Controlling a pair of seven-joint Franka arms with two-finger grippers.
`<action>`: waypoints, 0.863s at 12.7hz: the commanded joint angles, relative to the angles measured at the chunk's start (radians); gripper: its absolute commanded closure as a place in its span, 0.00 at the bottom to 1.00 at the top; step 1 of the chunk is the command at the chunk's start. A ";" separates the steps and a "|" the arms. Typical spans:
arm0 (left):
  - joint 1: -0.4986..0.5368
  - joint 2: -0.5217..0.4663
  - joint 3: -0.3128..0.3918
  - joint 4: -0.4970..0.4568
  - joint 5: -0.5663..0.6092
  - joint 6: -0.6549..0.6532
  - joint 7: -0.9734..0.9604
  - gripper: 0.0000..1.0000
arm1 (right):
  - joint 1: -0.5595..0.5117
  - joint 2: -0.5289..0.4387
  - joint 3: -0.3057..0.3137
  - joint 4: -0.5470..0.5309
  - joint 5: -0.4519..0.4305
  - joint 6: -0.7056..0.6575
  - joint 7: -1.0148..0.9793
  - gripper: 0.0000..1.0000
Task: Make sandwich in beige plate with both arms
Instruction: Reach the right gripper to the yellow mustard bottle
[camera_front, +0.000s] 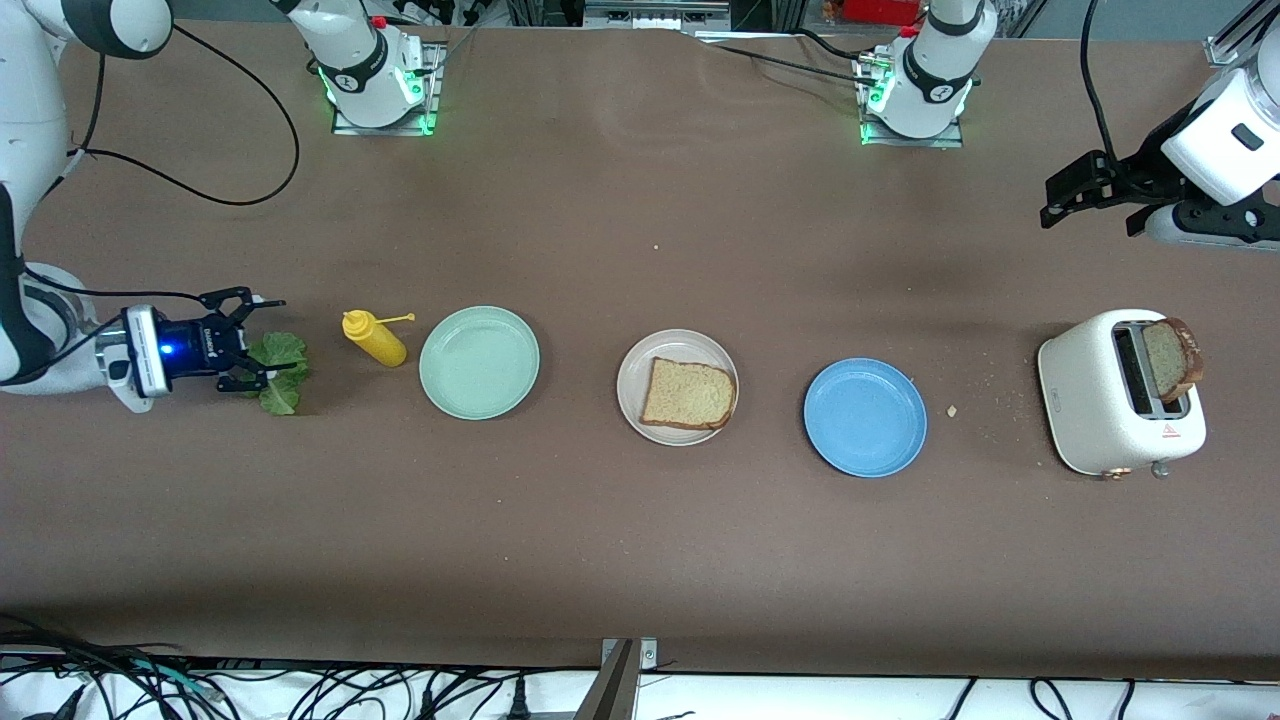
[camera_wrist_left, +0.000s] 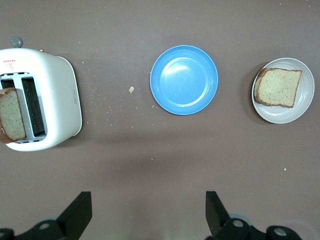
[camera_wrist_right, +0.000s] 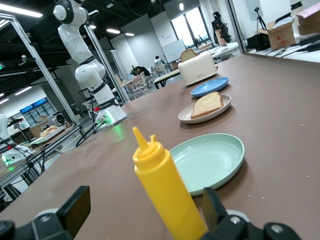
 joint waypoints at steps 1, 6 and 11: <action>0.005 -0.004 -0.003 0.007 -0.012 -0.011 -0.007 0.00 | 0.008 0.043 0.012 0.020 0.042 -0.014 -0.073 0.00; 0.007 -0.004 -0.002 0.007 -0.012 -0.011 -0.007 0.00 | 0.065 0.110 0.012 0.021 0.112 0.009 -0.135 0.00; 0.007 -0.003 -0.003 0.007 -0.010 -0.011 -0.007 0.00 | 0.086 0.149 0.012 0.021 0.134 0.017 -0.206 0.01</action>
